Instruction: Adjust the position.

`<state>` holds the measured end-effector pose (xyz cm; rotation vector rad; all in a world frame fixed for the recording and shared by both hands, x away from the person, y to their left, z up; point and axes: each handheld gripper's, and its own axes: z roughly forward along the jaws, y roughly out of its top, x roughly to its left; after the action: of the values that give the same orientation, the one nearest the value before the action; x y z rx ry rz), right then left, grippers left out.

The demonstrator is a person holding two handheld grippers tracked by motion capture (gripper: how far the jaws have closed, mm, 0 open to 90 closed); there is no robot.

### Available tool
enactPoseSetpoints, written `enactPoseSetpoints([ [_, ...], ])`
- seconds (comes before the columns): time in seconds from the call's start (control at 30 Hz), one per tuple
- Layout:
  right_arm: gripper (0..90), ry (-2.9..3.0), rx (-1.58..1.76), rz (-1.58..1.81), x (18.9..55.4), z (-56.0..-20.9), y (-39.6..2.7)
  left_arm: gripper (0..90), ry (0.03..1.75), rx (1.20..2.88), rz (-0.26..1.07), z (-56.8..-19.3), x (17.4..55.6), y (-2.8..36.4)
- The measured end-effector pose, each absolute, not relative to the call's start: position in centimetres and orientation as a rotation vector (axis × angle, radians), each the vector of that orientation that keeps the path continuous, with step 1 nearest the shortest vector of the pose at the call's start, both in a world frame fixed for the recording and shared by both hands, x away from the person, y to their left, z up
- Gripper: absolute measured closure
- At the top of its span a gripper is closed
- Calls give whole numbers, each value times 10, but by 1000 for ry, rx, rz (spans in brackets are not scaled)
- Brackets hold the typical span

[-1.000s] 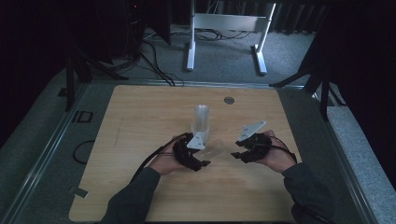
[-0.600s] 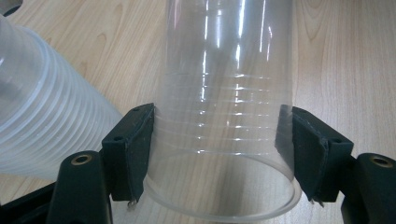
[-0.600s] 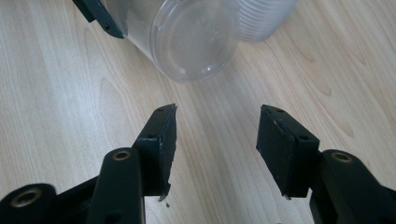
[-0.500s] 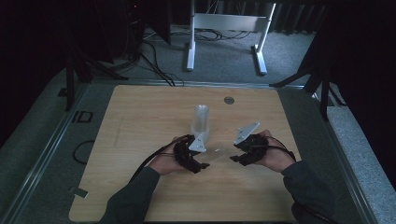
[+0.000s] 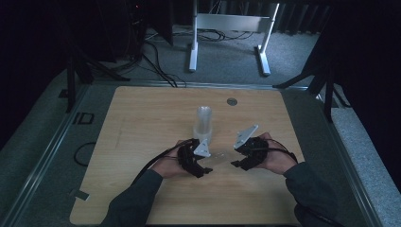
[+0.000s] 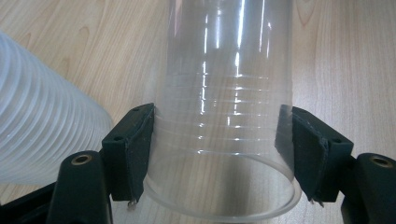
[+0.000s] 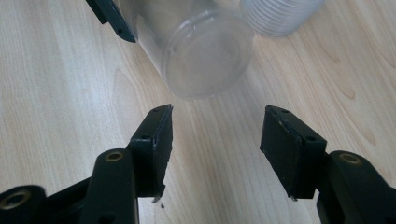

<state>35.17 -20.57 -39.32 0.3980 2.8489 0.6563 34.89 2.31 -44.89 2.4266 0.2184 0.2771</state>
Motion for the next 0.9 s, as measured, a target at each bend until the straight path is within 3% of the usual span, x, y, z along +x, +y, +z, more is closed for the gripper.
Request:
enactPoseSetpoints([
  [0.9, 353, 2927, 300, 572, 350, -396, -186, 297, 124, 2514, 338, -450, 340, 10],
])
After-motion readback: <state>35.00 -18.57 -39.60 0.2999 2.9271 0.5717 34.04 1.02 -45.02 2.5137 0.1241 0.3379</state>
